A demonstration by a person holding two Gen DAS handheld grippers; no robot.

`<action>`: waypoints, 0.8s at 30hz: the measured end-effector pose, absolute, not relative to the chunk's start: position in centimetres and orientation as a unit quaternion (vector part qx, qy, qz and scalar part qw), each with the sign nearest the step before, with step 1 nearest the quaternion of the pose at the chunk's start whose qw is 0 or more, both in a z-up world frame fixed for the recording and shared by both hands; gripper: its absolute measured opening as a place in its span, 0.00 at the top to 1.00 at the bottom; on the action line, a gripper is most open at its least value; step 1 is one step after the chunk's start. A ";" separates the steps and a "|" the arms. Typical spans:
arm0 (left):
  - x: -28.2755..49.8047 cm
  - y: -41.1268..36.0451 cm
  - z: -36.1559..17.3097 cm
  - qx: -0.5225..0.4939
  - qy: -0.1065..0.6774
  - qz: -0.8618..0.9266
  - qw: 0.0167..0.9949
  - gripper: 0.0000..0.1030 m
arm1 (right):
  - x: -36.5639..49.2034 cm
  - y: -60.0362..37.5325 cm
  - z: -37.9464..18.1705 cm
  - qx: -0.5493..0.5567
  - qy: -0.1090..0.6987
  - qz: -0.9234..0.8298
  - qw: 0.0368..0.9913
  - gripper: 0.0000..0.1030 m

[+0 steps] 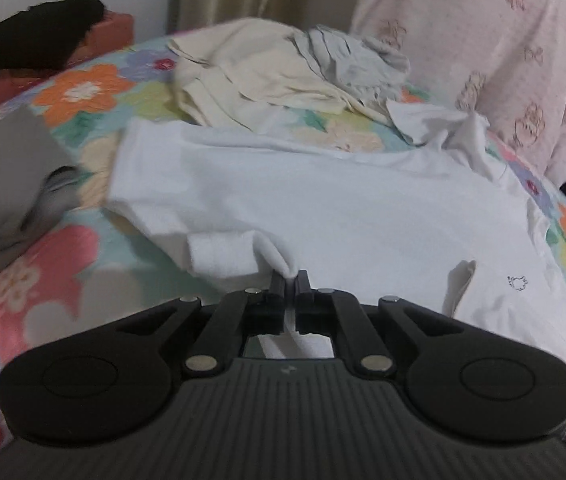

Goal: Fold clothes

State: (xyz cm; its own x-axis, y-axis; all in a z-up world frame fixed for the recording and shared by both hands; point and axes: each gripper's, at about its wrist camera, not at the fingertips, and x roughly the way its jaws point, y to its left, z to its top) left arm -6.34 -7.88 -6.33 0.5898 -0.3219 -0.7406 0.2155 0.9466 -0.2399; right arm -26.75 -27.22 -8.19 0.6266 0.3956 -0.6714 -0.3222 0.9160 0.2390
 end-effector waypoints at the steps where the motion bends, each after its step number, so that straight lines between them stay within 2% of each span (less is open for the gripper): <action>1: -5.6 -8.1 -6.9 -0.075 0.438 -0.156 0.882 0.95 | -26.8 -25.7 -8.5 0.010 0.379 0.208 0.902 0.41; 4: -3.7 -8.1 -8.3 -0.115 0.468 -0.170 0.859 0.93 | -26.2 -23.0 -9.9 -0.071 0.386 0.200 0.898 0.42; 5: -3.8 -7.6 -8.1 -0.125 0.472 -0.170 0.856 0.93 | -25.4 -23.0 -10.6 -0.073 0.394 0.193 0.896 0.48; 6: -3.9 -7.1 -7.9 -0.133 0.475 -0.170 0.853 0.93 | -24.7 -22.9 -11.4 -0.076 0.402 0.186 0.893 0.72; 7: -4.5 -6.5 -7.2 -0.142 0.460 -0.184 0.857 0.86 | -23.9 -23.0 -12.1 -0.077 0.410 0.180 0.891 0.85; 8: -5.2 -5.8 -6.5 -0.150 0.443 -0.199 0.861 0.71 | -23.2 -23.6 -12.5 -0.060 0.420 0.173 0.889 0.92; 9: -6.0 -5.1 -6.1 -0.157 0.430 -0.205 0.865 0.63 | -23.0 -24.5 -12.4 -0.034 0.413 0.173 0.894 0.96; 10: -6.9 -4.4 -5.8 -0.164 0.418 -0.211 0.868 0.56 | -22.8 -25.4 -12.3 -0.007 0.406 0.172 0.897 0.96; 16: -9.3 -2.3 -7.6 -0.179 0.417 -0.213 0.865 0.55 | -20.6 -31.7 -11.7 0.142 0.359 0.078 0.919 0.97; 21: -9.5 -3.2 -11.0 -0.154 0.437 -0.188 0.866 0.55 | -19.6 -33.8 -13.2 0.175 0.363 0.036 0.915 0.97; 24: -9.3 -3.5 -11.9 -0.189 0.440 -0.206 0.853 0.55 | -19.4 -33.7 -13.4 0.175 0.363 0.038 0.914 0.97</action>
